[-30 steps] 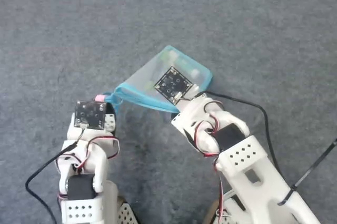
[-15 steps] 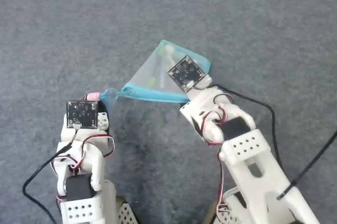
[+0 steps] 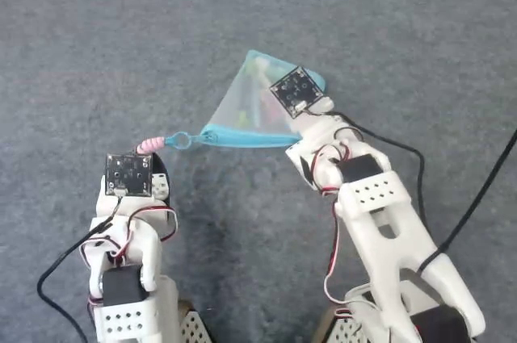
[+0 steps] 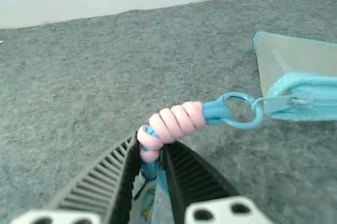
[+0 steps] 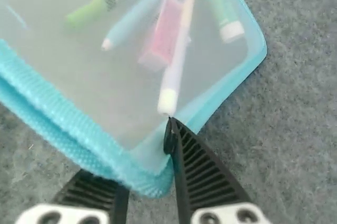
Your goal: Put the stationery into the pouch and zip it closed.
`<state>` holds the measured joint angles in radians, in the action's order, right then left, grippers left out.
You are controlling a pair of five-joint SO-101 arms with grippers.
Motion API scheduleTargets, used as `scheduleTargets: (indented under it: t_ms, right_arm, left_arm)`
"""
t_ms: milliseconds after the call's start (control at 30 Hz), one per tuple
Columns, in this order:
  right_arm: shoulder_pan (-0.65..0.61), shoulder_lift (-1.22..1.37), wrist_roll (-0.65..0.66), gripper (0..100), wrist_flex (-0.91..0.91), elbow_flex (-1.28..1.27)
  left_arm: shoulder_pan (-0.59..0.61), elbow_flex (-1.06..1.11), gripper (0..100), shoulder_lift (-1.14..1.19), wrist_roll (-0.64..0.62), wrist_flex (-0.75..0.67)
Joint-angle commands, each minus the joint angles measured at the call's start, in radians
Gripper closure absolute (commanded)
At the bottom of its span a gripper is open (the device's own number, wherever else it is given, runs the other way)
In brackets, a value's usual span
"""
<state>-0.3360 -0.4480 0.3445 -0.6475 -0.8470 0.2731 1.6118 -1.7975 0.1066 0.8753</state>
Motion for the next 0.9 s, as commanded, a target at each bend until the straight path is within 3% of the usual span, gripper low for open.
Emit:
scheduleTargets:
  t_ms: [0, 100, 167, 333, 500, 667, 767, 867]
  right_arm:
    - [0.108, 0.015, -0.028, 99.3, 0.007, 0.031]
    - [0.101, 0.015, -0.028, 99.2, -0.002, 0.029]
    - [0.085, 0.015, -0.028, 99.0, -0.005, 0.028]
    - [0.09, 0.013, -0.075, 85.8, -0.012, 0.026]
    - [0.084, 0.013, -0.075, 73.8, -0.018, 0.026]
    - [0.081, 0.013, -0.075, 69.0, -0.019, 0.026]
    - [0.081, 0.013, -0.075, 69.3, -0.031, 0.028]
    - [0.081, 0.012, -0.075, 76.5, -0.045, 0.031]
  left_arm:
    - [0.046, -0.018, 99, -0.021, -0.014, -0.037]
    - [-0.002, -0.018, 97, -0.021, -0.009, -0.029]
    - [-0.049, -0.018, 90, -0.021, -0.008, -0.002]
    - [-0.13, -0.019, 73, -0.021, 0.008, 0.064]
    - [-0.133, -0.012, 73, -0.021, 0.049, 0.066]
    - [-0.132, -0.007, 73, -0.021, 0.049, 0.063]
    - [-0.13, -0.007, 73, -0.021, 0.049, 0.063]
    - [-0.13, -0.007, 73, -0.021, 0.051, 0.061]
